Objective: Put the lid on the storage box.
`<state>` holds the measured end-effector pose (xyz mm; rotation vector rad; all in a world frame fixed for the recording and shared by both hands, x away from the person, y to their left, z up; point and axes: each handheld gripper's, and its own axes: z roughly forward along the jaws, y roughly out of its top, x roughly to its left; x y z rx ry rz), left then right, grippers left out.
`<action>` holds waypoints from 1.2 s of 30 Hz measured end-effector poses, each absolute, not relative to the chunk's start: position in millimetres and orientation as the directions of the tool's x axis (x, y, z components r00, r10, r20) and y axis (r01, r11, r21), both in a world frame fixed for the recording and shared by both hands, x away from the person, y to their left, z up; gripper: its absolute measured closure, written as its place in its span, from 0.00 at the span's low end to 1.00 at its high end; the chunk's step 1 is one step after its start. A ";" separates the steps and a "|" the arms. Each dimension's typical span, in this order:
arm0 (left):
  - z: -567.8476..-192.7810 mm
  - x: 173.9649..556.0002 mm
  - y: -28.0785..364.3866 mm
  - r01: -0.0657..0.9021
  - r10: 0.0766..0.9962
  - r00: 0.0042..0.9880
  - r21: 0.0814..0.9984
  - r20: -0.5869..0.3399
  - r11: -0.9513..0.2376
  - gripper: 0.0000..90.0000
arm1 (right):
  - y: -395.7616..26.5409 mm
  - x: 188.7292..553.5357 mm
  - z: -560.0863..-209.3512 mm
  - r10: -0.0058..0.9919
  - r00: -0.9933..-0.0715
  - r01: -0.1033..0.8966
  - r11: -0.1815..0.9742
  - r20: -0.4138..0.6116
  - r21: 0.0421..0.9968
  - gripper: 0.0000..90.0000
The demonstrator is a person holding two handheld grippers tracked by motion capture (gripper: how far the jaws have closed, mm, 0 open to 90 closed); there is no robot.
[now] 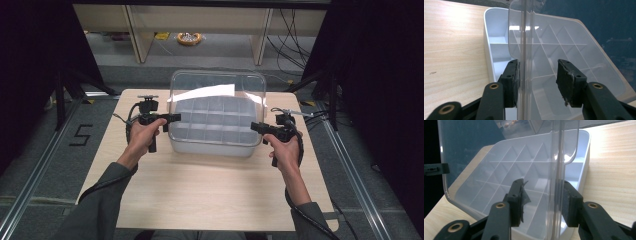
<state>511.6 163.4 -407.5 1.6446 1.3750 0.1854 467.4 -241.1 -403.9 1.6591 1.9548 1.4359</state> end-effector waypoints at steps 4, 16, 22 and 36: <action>-411.9 517.6 163.9 0.696 0.834 0.336 0.712 -0.438 0.094 0.58 | -237.7 473.6 -407.2 0.855 -0.332 0.653 -0.096 0.398 0.751 0.65; -426.4 530.4 165.4 0.731 0.829 0.298 0.671 -0.473 0.120 0.57 | -230.5 484.0 -412.8 0.851 -0.284 0.700 -0.131 0.441 0.702 0.62; -431.9 535.1 165.1 0.743 0.831 0.289 0.659 -0.476 0.119 0.56 | -230.7 488.1 -420.7 0.862 -0.282 0.698 -0.118 0.422 0.706 0.59; -438.9 539.9 161.9 0.755 0.845 0.245 0.641 -0.476 0.142 0.57 | -227.6 492.4 -432.1 0.899 -0.262 0.716 -0.063 0.352 0.695 0.55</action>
